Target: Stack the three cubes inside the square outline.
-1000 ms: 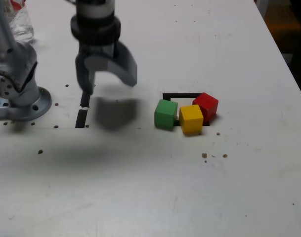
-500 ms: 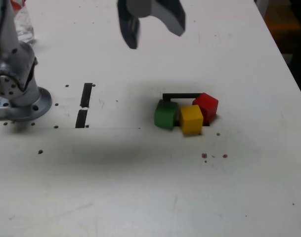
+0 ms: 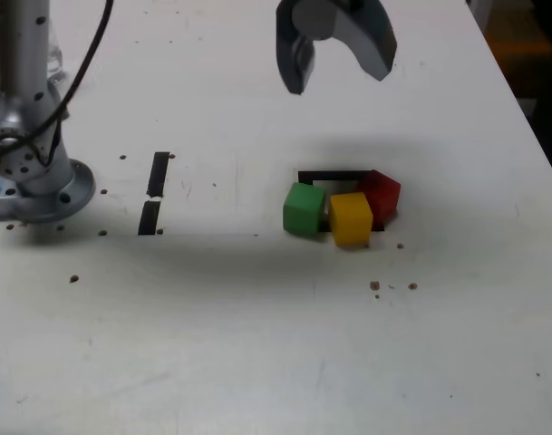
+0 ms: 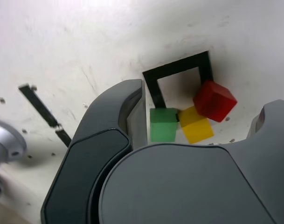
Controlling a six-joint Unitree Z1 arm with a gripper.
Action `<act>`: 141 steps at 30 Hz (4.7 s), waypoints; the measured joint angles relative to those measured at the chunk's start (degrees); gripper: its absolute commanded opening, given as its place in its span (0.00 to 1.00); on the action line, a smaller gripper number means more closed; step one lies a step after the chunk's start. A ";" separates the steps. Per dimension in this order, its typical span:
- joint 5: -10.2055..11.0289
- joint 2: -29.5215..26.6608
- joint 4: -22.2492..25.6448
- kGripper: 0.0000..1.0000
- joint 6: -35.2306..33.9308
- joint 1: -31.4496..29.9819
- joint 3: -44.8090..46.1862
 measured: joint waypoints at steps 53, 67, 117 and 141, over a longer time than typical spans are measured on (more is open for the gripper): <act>2.23 14.82 -7.50 0.88 12.68 -10.08 -1.38; 2.35 18.08 -9.50 0.80 11.67 -10.94 -1.52; 5.50 13.86 -10.13 0.10 6.28 -10.91 0.22; -0.62 6.48 -9.76 0.10 2.80 -14.42 16.88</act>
